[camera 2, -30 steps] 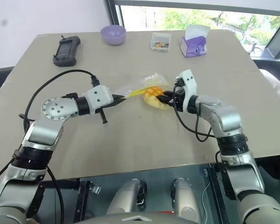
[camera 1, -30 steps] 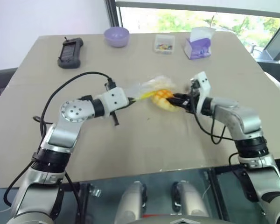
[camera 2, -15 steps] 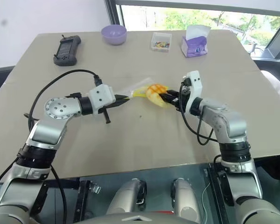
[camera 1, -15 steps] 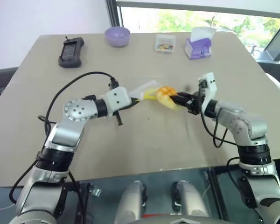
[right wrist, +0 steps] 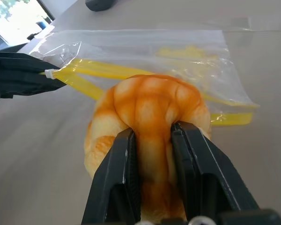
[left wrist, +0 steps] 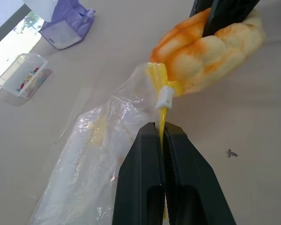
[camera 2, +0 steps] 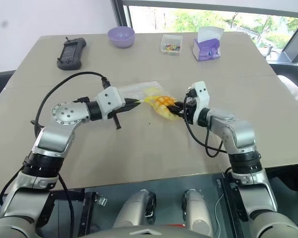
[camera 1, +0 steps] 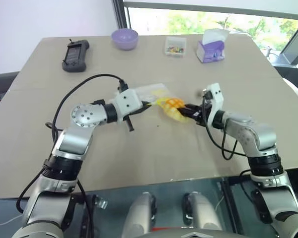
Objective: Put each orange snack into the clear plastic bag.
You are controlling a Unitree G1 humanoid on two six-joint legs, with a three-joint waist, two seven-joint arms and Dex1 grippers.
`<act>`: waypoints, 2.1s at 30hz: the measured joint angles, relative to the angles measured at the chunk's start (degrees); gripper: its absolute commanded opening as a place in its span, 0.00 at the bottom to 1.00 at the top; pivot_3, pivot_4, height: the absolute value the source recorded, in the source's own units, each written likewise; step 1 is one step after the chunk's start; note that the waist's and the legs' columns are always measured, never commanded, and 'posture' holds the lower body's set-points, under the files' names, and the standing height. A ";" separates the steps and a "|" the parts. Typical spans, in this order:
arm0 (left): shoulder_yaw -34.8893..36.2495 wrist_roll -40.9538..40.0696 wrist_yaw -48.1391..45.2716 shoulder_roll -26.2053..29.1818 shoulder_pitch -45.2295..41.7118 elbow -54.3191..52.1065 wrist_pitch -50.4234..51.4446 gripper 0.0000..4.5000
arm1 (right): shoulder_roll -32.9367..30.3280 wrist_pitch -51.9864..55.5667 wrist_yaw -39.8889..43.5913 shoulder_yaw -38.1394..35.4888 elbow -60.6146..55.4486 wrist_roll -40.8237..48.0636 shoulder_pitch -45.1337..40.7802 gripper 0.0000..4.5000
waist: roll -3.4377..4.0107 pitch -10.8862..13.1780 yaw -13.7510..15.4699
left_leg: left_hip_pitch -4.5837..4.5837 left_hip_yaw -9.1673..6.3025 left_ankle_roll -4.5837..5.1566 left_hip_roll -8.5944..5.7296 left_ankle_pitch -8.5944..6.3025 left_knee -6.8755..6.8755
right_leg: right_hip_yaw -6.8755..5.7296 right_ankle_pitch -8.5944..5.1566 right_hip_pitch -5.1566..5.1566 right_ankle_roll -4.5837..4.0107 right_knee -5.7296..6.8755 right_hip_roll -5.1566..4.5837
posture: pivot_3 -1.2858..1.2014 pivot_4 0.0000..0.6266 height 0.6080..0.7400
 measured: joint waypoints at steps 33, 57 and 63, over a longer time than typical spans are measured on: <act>-0.52 -1.22 2.64 -4.28 -1.04 -1.60 4.43 0.00 | 8.48 4.96 -12.82 -6.65 -0.70 6.04 0.44 0.25 | 0.00 0.00 -0.12 | 0.01 0.01 0.01 0.01 -0.01 0.04 | 0.04 0.04 0.00 -0.02 0.03 0.02 | 0.52 0.24 1.00; -1.77 1.64 1.61 -2.33 2.07 3.49 -18.51 0.00 | 6.94 -2.29 -6.73 -5.19 8.10 1.00 -7.38 0.25 | 0.02 0.00 -0.04 | 0.00 0.06 0.03 0.05 -0.02 0.04 | 0.04 0.08 -0.01 -0.07 0.01 0.03 | 0.52 0.24 1.00; -1.75 -0.89 -2.01 -2.26 1.74 7.25 -21.08 0.00 | 11.52 1.69 -11.88 -10.08 10.35 4.10 -7.41 0.25 | 0.03 0.00 -0.06 | -0.02 0.08 0.03 0.05 -0.02 0.04 | 0.05 0.08 -0.02 -0.08 0.01 0.02 | 0.52 0.24 1.00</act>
